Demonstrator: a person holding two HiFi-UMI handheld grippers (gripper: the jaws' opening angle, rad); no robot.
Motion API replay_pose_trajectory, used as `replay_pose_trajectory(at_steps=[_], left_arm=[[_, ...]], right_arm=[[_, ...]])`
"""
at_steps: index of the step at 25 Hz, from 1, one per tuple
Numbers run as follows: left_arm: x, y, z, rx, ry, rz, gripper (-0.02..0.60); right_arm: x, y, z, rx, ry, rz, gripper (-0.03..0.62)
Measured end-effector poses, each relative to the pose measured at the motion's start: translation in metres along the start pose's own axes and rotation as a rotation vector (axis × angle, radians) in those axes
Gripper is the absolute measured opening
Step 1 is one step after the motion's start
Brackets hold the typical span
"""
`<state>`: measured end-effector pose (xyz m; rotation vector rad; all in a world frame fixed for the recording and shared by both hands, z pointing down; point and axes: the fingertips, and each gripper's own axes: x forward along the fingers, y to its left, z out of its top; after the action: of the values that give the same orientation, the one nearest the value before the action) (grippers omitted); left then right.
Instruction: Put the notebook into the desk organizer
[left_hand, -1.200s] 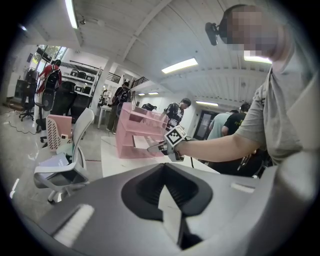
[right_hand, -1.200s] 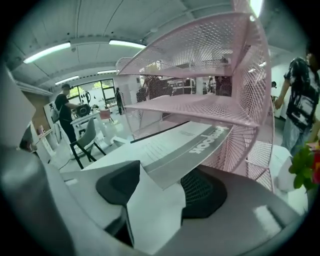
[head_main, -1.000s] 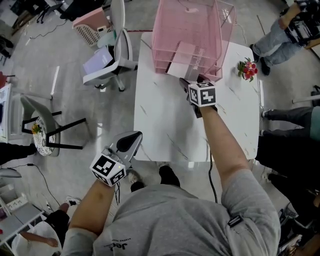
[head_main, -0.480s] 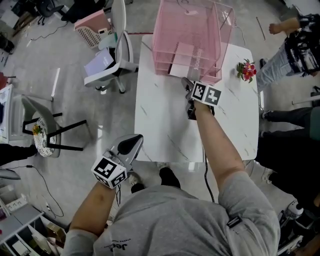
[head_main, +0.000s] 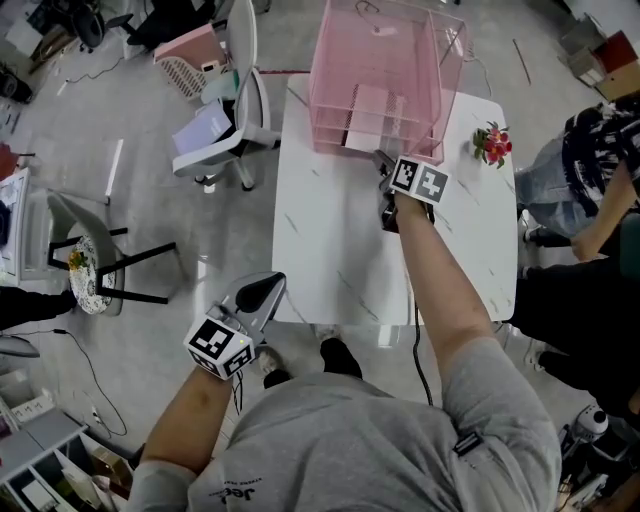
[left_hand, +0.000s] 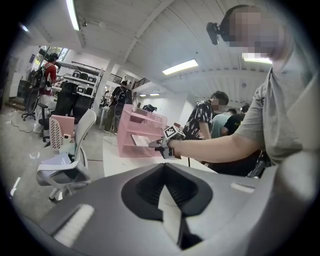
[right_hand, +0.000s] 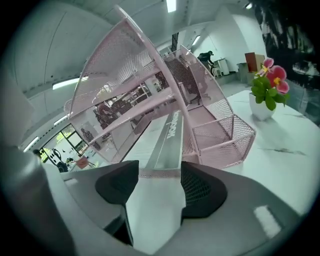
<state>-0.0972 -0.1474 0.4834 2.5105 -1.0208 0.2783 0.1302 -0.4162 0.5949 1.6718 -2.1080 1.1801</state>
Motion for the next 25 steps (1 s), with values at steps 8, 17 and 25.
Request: replay_pose_trajectory(at_steps=[8, 17, 25], left_arm=[[-0.016, 0.004, 0.015, -0.003, -0.055, 0.024, 0.058], [-0.062, 0.011, 0.040, 0.016, -0.141, 0.042, 0.058], [-0.172, 0.034, 0.059, 0.053, -0.223, 0.229, 0.058]], right_arm=[[-0.050, 0.037, -0.025, -0.028, -0.045, 0.182, 0.265], [-0.130, 0.147, -0.041, -0.256, -0.132, 0.441, 0.202], [-0.183, 0.287, -0.072, -0.469, -0.150, 0.649, 0.035]])
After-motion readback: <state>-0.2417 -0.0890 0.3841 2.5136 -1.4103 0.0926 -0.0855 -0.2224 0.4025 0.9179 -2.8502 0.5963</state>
